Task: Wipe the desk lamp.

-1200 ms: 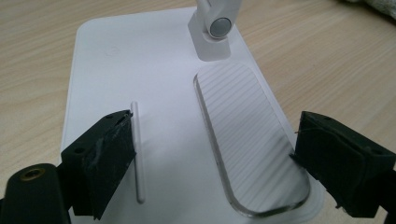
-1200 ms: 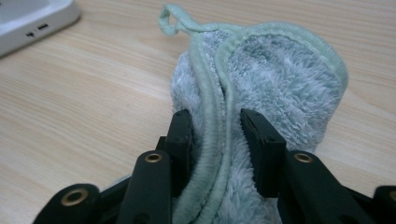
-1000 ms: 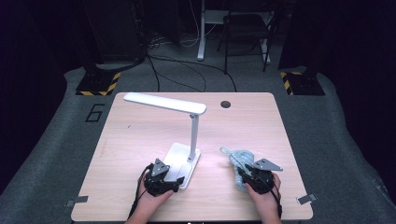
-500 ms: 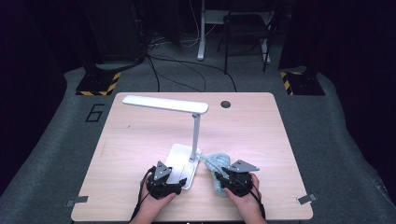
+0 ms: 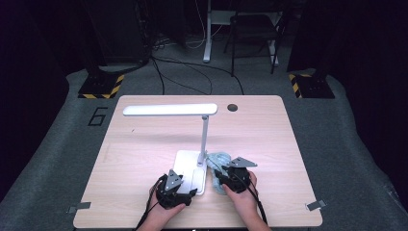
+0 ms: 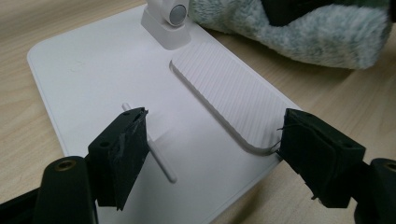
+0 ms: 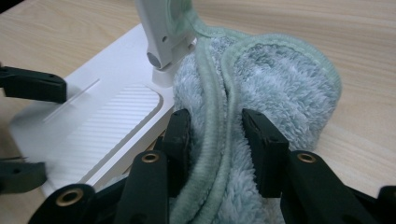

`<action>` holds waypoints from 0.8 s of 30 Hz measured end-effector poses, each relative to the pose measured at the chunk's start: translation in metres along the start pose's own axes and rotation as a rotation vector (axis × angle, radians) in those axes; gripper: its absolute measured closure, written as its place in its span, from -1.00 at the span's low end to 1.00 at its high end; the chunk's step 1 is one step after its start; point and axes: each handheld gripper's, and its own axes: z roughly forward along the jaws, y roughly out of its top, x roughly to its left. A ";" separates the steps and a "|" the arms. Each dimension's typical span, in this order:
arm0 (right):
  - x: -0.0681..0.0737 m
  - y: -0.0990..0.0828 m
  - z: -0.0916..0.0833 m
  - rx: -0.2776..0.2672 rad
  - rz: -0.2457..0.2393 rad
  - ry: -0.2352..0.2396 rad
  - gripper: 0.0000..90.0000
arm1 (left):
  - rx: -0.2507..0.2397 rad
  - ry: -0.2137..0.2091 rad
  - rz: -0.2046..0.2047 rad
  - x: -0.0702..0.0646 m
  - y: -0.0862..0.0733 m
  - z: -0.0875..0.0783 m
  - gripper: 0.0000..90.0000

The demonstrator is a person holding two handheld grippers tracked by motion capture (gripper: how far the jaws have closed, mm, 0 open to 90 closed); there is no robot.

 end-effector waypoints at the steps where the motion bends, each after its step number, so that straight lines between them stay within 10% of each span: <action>1: 0.000 0.000 0.002 0.008 -0.003 -0.005 0.40 | -0.001 -0.001 0.001 0.000 0.000 0.000 -0.47; 10: 0.006 -0.003 0.011 -0.006 -0.022 0.040 0.11 | -0.023 0.005 -0.005 -0.002 -0.002 0.002 -0.48; 24: 0.007 -0.001 0.020 0.020 -0.036 0.096 0.42 | -0.036 0.005 -0.003 -0.002 -0.002 0.004 -0.48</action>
